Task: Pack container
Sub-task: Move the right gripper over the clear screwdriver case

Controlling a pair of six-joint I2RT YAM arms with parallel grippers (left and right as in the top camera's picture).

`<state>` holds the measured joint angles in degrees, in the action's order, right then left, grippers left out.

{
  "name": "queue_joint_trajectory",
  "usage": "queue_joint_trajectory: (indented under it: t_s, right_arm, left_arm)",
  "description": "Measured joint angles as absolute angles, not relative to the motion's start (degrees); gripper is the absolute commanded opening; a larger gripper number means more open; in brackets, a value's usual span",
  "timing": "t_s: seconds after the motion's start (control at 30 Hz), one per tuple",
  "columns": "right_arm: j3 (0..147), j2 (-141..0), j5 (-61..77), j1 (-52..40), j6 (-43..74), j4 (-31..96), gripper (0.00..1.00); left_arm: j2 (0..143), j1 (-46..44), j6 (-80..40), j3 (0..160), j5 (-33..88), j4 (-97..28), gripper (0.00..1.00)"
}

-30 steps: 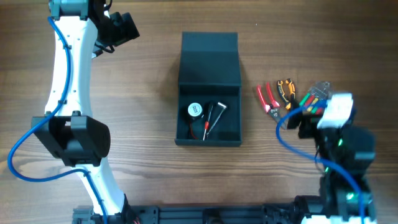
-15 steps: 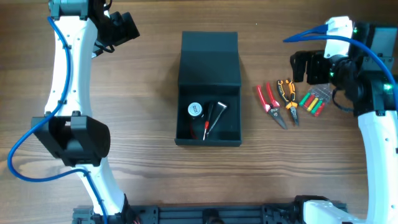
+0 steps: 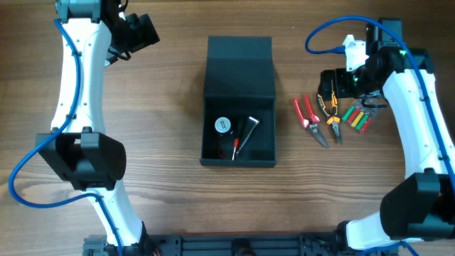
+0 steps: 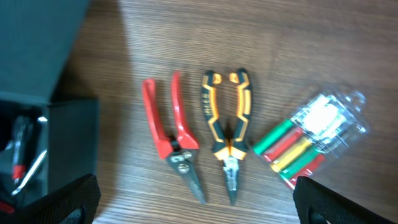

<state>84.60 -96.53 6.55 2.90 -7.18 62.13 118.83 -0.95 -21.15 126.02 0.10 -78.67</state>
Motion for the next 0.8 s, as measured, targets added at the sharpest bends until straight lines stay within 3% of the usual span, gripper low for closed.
queue_joint_trajectory:
  t_s: [0.33,0.63,0.8]
  right_arm:
    - [84.6,-104.8,1.4,6.1,-6.5,61.7,1.0]
    - [84.6,-104.8,-2.9,15.4,15.5,60.2,1.0]
    - [84.6,-104.9,-2.9,15.5,22.6,59.0,1.0]
  left_arm:
    - [118.8,-1.0,-21.1,126.0,0.1,-78.7,1.0]
    - [118.8,-1.0,-21.1,126.0,0.1,-78.7,1.0]
    - [118.8,-1.0,-21.1,126.0,0.1,-78.7,1.0]
